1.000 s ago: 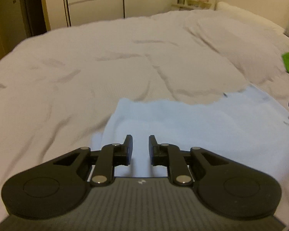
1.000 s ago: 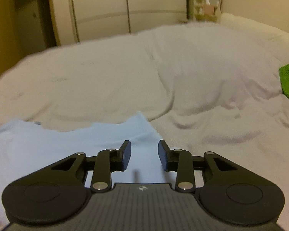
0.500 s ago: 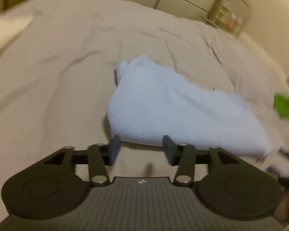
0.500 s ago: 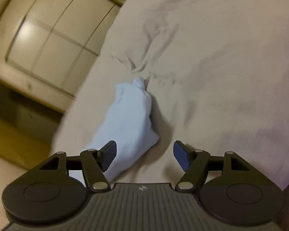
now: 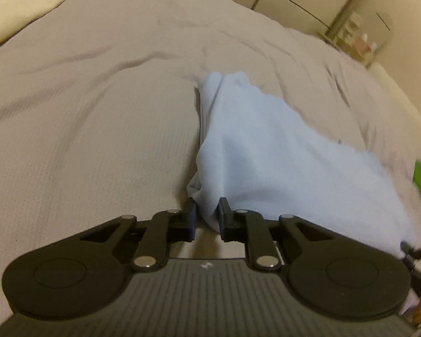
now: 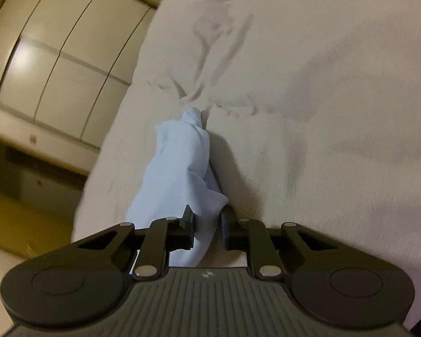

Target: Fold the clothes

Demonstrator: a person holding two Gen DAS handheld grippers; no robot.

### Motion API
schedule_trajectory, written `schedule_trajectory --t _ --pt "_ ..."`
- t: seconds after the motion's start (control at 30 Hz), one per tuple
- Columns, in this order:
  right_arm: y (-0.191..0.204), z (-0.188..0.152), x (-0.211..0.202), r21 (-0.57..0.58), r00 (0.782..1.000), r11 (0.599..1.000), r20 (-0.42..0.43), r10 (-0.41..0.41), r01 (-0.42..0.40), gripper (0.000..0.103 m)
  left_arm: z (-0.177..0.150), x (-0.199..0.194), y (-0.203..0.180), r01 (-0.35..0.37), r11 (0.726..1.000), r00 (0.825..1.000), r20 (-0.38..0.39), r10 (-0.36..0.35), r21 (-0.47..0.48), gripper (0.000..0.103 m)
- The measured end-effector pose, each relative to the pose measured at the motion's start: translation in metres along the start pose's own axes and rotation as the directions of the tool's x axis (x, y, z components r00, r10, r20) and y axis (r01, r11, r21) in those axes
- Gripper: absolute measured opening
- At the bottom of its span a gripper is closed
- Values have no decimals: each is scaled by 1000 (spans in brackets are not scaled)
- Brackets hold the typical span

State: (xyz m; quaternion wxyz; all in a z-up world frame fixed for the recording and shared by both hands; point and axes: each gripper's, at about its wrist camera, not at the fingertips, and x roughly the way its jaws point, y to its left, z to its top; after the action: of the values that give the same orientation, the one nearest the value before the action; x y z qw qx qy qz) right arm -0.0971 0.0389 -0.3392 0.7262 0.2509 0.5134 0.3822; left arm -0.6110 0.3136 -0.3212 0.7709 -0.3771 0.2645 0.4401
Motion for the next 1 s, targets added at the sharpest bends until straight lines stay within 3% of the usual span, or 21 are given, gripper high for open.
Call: schedule_trajectory --t 0.13,0.2,0.27,0.3,0.4,0.5,0.57,0.67,0.73,0.77,0.9,0.93,1.0 --pt "-4 -7 0 -40 999 998 -17 -48 47 15 -3 -16 4 -54 998 999 -7 54 -16 24" --pt "0 -8 -12 -50 997 996 4 -78 78 25 0 -31 3 -111 994 994 2 111 -7 22" --pt "9 -7 -30 -77 992 989 46 -121 124 38 2 -50 -7 -234 969 972 58 230 75 19" --pt "18 -8 -39 -128 985 978 81 -153 163 38 4 -59 -11 -243 965 968 83 235 100 19" --pt "49 -12 -56 -294 965 926 178 -192 238 38 9 -70 -38 -149 975 984 126 129 167 20" --pt "78 -26 -43 -462 977 863 160 -143 202 38 7 -54 -75 -144 948 980 172 97 285 21" --pt "90 -37 -27 -548 978 811 154 -141 203 38 5 -32 -86 -157 930 981 157 110 333 22" --pt "89 -51 6 -643 968 724 153 -197 249 35 -2 6 -79 -218 924 976 59 210 313 24" --pt "81 -53 22 -657 957 697 153 -248 286 30 -7 5 -85 -242 921 970 57 236 305 23" --pt "81 -53 23 -649 954 701 155 -257 294 30 -10 -1 -93 -258 911 966 63 252 322 22" --pt "85 -54 -9 -593 951 747 140 -274 302 51 -24 -24 -117 -262 894 964 65 257 363 26" --pt "87 -57 -17 -588 955 754 134 -266 293 53 -29 -31 -123 -260 892 965 67 254 370 28" --pt "89 -64 -33 -587 957 758 126 -261 284 66 -37 -44 -129 -267 881 963 82 256 390 31"
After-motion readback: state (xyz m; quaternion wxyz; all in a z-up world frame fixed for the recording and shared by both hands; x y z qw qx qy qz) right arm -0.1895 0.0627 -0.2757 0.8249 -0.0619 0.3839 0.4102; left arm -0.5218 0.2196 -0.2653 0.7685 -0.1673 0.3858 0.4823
